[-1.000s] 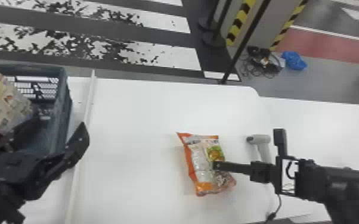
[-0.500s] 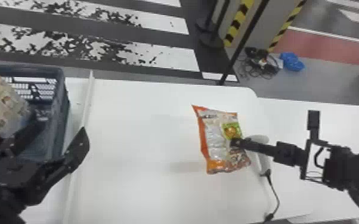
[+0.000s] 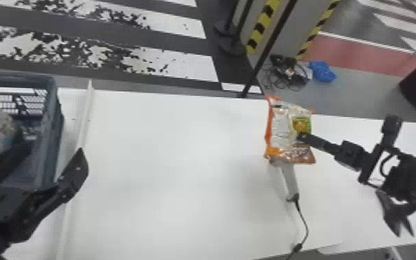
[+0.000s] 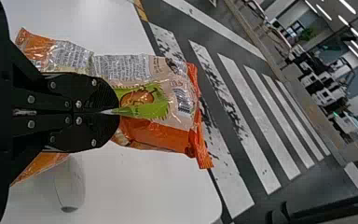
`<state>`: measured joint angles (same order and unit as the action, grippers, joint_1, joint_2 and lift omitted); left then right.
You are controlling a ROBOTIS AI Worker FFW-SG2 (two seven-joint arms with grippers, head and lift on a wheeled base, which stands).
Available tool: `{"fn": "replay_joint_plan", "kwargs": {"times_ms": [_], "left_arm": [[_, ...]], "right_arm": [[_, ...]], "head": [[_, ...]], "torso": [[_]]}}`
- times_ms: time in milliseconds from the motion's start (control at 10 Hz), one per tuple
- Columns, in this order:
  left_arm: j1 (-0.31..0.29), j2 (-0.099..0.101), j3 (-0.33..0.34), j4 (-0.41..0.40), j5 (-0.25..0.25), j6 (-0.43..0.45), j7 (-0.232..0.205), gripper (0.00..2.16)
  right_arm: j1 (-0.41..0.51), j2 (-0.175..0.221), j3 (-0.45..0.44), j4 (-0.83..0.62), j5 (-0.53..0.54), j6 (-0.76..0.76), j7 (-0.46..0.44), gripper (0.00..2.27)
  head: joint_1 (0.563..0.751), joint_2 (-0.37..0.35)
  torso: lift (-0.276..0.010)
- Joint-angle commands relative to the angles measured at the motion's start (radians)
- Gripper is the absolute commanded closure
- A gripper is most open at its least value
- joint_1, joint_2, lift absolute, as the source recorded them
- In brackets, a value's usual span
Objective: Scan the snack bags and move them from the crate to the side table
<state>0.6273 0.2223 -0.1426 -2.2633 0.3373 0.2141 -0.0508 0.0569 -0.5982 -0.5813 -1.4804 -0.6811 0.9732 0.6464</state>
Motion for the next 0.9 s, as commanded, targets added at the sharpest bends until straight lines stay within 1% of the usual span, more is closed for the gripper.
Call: {"fn": "replay_joint_plan", "kwargs": {"times_ms": [0, 200, 400, 500, 600, 700, 800], "left_arm": [[-0.003, 0.000, -0.003, 0.005, -0.001, 0.000, 0.000, 0.10], [-0.005, 0.003, -0.008, 0.005, 0.000, 0.000, 0.000, 0.10], [-0.005, 0.006, -0.011, 0.005, 0.000, 0.003, -0.001, 0.10], [-0.006, 0.008, -0.014, 0.007, 0.000, 0.003, -0.001, 0.10], [-0.006, 0.009, -0.015, 0.008, -0.001, 0.003, -0.003, 0.10], [-0.006, 0.011, -0.020, 0.008, 0.000, 0.000, -0.003, 0.10], [-0.006, 0.012, -0.023, 0.008, 0.000, 0.000, -0.003, 0.10]], "right_arm": [[-0.045, 0.000, -0.015, 0.106, 0.000, -0.069, -0.028, 2.14], [-0.068, -0.002, -0.023, 0.204, -0.009, -0.176, -0.152, 2.13], [-0.075, -0.002, -0.031, 0.285, -0.068, -0.281, -0.301, 2.14], [-0.095, -0.002, -0.040, 0.345, -0.080, -0.333, -0.353, 2.14], [-0.109, -0.006, -0.042, 0.397, -0.083, -0.397, -0.376, 2.14], [-0.123, -0.011, -0.040, 0.439, -0.081, -0.422, -0.416, 2.14], [-0.131, -0.008, -0.034, 0.476, -0.109, -0.452, -0.510, 2.14]], "head": [[0.695, -0.350], [0.695, -0.350], [0.695, -0.350], [0.695, -0.350], [0.695, -0.350], [0.695, -0.350], [0.695, -0.350]], "torso": [[-0.087], [-0.087], [-0.087], [-0.087], [-0.087], [-0.087], [-0.087]]}}
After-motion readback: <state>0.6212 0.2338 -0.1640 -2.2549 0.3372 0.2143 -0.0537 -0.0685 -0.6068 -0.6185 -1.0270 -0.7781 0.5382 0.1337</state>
